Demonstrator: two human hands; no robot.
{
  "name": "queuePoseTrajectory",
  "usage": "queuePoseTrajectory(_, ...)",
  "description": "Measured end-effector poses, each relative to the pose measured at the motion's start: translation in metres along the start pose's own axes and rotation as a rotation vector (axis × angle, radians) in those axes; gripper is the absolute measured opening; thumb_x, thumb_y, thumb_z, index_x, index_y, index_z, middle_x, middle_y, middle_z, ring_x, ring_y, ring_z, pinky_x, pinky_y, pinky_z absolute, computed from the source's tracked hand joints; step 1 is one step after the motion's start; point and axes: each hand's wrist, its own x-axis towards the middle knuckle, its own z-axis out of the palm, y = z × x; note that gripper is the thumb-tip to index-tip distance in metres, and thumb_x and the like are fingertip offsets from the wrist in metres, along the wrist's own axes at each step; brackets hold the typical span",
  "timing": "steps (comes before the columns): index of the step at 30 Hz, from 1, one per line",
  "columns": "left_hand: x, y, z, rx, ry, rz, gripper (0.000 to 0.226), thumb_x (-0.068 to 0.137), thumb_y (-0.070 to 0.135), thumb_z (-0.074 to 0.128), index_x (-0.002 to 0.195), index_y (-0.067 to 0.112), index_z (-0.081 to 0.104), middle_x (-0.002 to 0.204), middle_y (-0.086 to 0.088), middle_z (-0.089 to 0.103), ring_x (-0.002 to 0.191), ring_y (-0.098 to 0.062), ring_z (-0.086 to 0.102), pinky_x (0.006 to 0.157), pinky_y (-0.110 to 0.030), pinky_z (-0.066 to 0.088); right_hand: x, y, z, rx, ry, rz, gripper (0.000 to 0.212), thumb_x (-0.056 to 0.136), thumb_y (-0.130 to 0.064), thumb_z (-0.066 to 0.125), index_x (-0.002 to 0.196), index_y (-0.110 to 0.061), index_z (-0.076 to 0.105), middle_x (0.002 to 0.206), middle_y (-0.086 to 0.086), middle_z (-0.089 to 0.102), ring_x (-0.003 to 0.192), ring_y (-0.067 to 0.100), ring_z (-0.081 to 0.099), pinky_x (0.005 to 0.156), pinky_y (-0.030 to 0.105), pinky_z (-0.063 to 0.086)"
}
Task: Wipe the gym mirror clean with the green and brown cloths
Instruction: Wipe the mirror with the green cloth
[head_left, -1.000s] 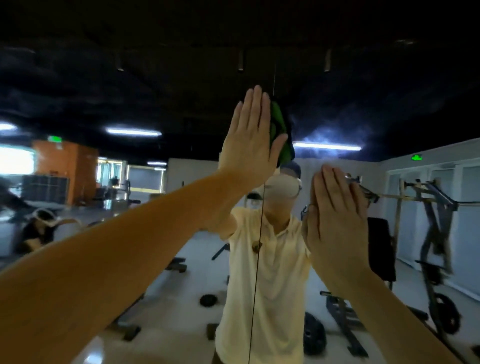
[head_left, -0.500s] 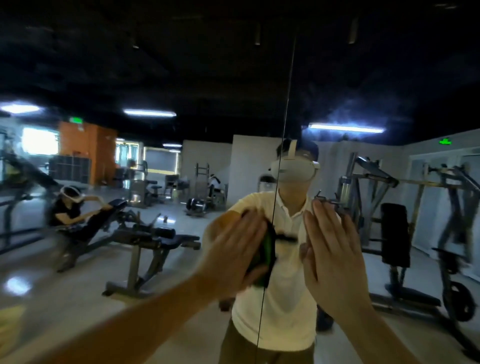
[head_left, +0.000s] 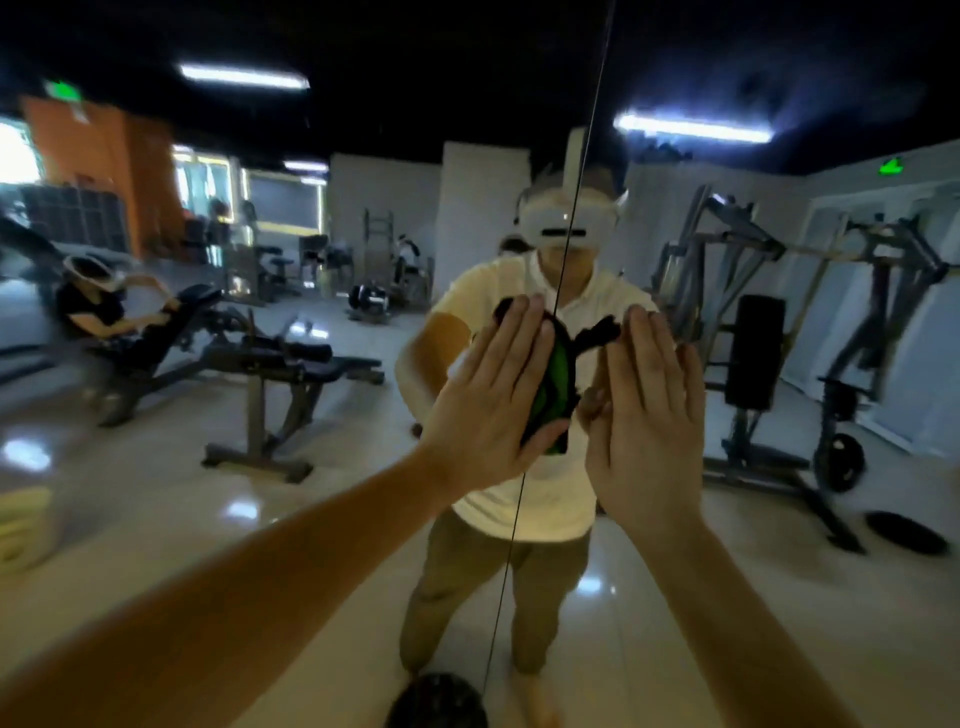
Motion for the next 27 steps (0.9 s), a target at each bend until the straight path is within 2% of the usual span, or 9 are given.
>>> queuePoseTrajectory(4, -0.114, 0.007, 0.036, 0.058, -0.118, 0.126, 0.088, 0.103, 0.057, 0.047, 0.161, -0.001, 0.015, 0.169, -0.023, 0.006, 0.159, -0.035, 0.003, 0.130, -0.047, 0.005, -0.044, -0.011, 0.003, 0.027, -0.121, 0.016, 0.071, 0.091, -0.008, 0.053, 0.159, -0.001, 0.030, 0.170, 0.017, 0.017, 0.159, 0.032, 0.011, 0.125, 0.060, 0.017)
queuePoseTrajectory(7, -0.194, -0.003, 0.045, 0.132, -0.218, 0.293, 0.081, 0.101, 0.053, 0.047, 0.158, 0.003, 0.019, 0.165, -0.019, 0.023, 0.159, -0.032, -0.004, 0.130, -0.045, -0.001, -0.072, -0.008, 0.003, 0.022, -0.184, 0.011, 0.078, 0.091, -0.002, 0.059, 0.160, -0.002, 0.025, 0.171, 0.015, 0.013, 0.159, 0.031, 0.009, 0.126, 0.059, 0.016)
queuePoseTrajectory(9, -0.222, -0.012, 0.044, 0.160, -0.259, 0.362, 0.079, 0.103, 0.050, 0.037, 0.161, 0.003, 0.011, 0.161, -0.016, 0.028, 0.159, -0.031, -0.011, 0.129, -0.044, -0.006, -0.088, 0.000, -0.001, 0.018, -0.176, 0.006, 0.073, 0.092, -0.002, 0.054, 0.160, 0.000, 0.026, 0.170, 0.017, 0.015, 0.159, 0.032, 0.012, 0.126, 0.059, 0.016)
queuePoseTrajectory(10, -0.226, -0.014, 0.044, 0.139, -0.261, 0.366, 0.080, 0.104, 0.049, 0.035, 0.163, 0.003, 0.005, 0.166, -0.016, 0.020, 0.159, -0.030, -0.011, 0.129, -0.044, -0.006, -0.095, 0.004, -0.003, 0.018, -0.163, 0.017, 0.070, 0.093, -0.003, 0.049, 0.159, 0.001, 0.027, 0.170, 0.017, 0.017, 0.158, 0.032, 0.014, 0.126, 0.059, 0.017)
queuePoseTrajectory(13, -0.206, -0.006, 0.046, 0.042, -0.163, 0.291, 0.080, 0.106, 0.045, 0.039, 0.163, 0.002, 0.004, 0.172, -0.016, -0.003, 0.160, -0.031, 0.000, 0.130, -0.045, 0.005, -0.113, 0.020, -0.015, 0.000, -0.175, 0.066, 0.065, 0.093, -0.007, 0.038, 0.157, 0.003, 0.031, 0.169, 0.019, 0.021, 0.158, 0.032, 0.016, 0.124, 0.060, 0.021)
queuePoseTrajectory(19, -0.126, 0.031, 0.038, -0.112, 0.016, -0.125, 0.080, 0.108, 0.053, 0.027, 0.159, -0.008, 0.015, 0.167, -0.027, 0.011, 0.158, -0.039, 0.010, 0.127, -0.057, 0.017, -0.137, 0.062, -0.046, -0.040, -0.237, 0.059, 0.069, 0.088, -0.003, 0.039, 0.156, 0.005, 0.032, 0.168, 0.020, 0.021, 0.158, 0.030, 0.015, 0.124, 0.059, 0.023)
queuePoseTrajectory(21, -0.106, 0.046, 0.038, -0.136, 0.041, -0.162, 0.079, 0.107, 0.051, 0.027, 0.157, -0.010, 0.018, 0.166, -0.028, 0.013, 0.157, -0.041, 0.011, 0.126, -0.058, 0.018, -0.139, 0.073, -0.053, -0.016, -0.240, 0.061, 0.069, 0.088, -0.002, 0.039, 0.156, 0.005, 0.032, 0.168, 0.020, 0.021, 0.159, 0.029, 0.014, 0.125, 0.058, 0.022)
queuePoseTrajectory(24, -0.100, 0.061, 0.047, -0.077, 0.017, -0.003, 0.075, 0.107, 0.044, 0.033, 0.161, -0.005, 0.014, 0.169, -0.024, 0.009, 0.157, -0.039, 0.014, 0.127, -0.055, 0.017, -0.146, 0.085, -0.056, 0.018, -0.240, 0.045, 0.070, 0.088, 0.000, 0.041, 0.157, 0.002, 0.030, 0.168, 0.020, 0.020, 0.159, 0.030, 0.013, 0.126, 0.057, 0.019)
queuePoseTrajectory(27, -0.116, 0.071, 0.056, 0.072, -0.068, 0.266, 0.073, 0.107, 0.039, 0.036, 0.162, -0.004, 0.013, 0.171, -0.022, 0.004, 0.159, -0.036, 0.007, 0.129, -0.050, 0.010, -0.158, 0.098, -0.060, 0.077, -0.261, 0.003, 0.071, 0.089, -0.001, 0.042, 0.158, -0.003, 0.025, 0.169, 0.019, 0.017, 0.159, 0.029, 0.011, 0.127, 0.055, 0.017)
